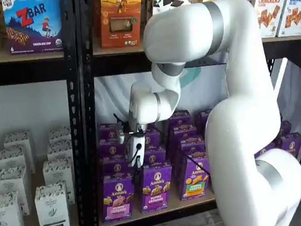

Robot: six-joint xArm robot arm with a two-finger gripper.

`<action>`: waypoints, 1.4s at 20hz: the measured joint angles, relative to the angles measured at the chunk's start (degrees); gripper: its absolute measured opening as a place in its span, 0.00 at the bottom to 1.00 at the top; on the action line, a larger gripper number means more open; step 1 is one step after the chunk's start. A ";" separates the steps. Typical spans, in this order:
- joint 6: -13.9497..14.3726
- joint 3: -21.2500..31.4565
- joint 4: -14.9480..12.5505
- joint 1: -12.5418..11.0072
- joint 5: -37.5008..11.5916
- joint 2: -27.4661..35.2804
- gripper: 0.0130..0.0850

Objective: Pick up the purple box with a pink patch in the middle, on the bottom shelf, the first box from the left

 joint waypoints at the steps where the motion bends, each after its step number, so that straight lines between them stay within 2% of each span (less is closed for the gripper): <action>1: 0.02 0.18 -0.06 0.00 -0.25 -0.09 1.00; 13: -2.56 1.57 2.58 -0.05 -3.51 -0.03 1.00; 25: -9.86 -3.90 9.88 -0.66 -6.21 6.05 1.00; 28: -9.48 -5.91 9.20 -0.96 -5.71 7.59 1.00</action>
